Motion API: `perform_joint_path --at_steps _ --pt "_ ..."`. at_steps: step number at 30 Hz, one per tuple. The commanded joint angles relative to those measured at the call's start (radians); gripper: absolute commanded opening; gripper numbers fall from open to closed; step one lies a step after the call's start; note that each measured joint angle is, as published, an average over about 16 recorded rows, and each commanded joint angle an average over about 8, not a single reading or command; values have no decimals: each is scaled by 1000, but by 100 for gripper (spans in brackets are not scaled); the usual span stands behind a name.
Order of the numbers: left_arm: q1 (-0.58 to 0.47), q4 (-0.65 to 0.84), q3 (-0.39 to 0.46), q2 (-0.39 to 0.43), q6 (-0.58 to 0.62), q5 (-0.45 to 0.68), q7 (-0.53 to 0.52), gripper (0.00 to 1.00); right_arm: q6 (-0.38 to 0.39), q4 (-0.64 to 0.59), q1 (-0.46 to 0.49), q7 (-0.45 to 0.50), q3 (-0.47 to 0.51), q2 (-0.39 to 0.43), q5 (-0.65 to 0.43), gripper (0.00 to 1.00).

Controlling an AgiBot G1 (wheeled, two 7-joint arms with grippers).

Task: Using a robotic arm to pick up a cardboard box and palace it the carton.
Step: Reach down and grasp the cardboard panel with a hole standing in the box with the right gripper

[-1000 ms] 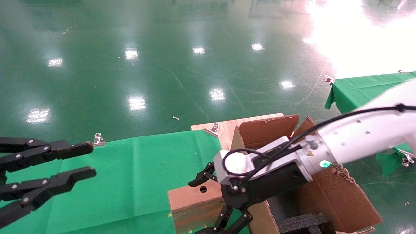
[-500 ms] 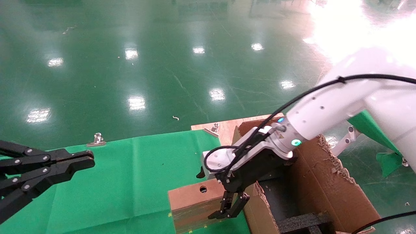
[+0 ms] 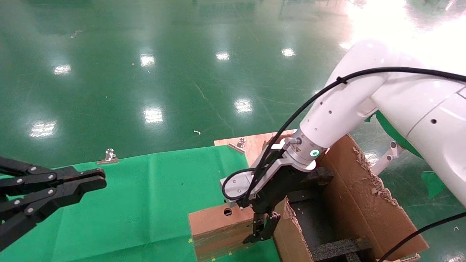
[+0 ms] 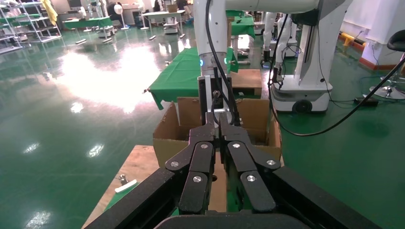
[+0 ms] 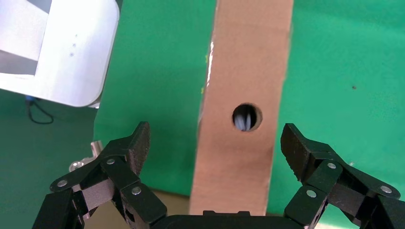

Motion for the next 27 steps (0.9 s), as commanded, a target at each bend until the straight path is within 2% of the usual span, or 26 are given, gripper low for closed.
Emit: perform_joint_path --at_steps 1,7,9,27 --pt "0 0 0 0 0 0 0 100 2 -17 8 -13 -21 -11 4 85" --pt "0 0 0 0 0 0 0 100 4 -24 13 -17 -27 -16 9 10" --pt "0 0 0 0 0 0 0 100 4 -21 11 -16 -24 -14 9 0" --pt "0 0 0 0 0 0 0 100 2 -8 3 -9 -11 -5 7 0"
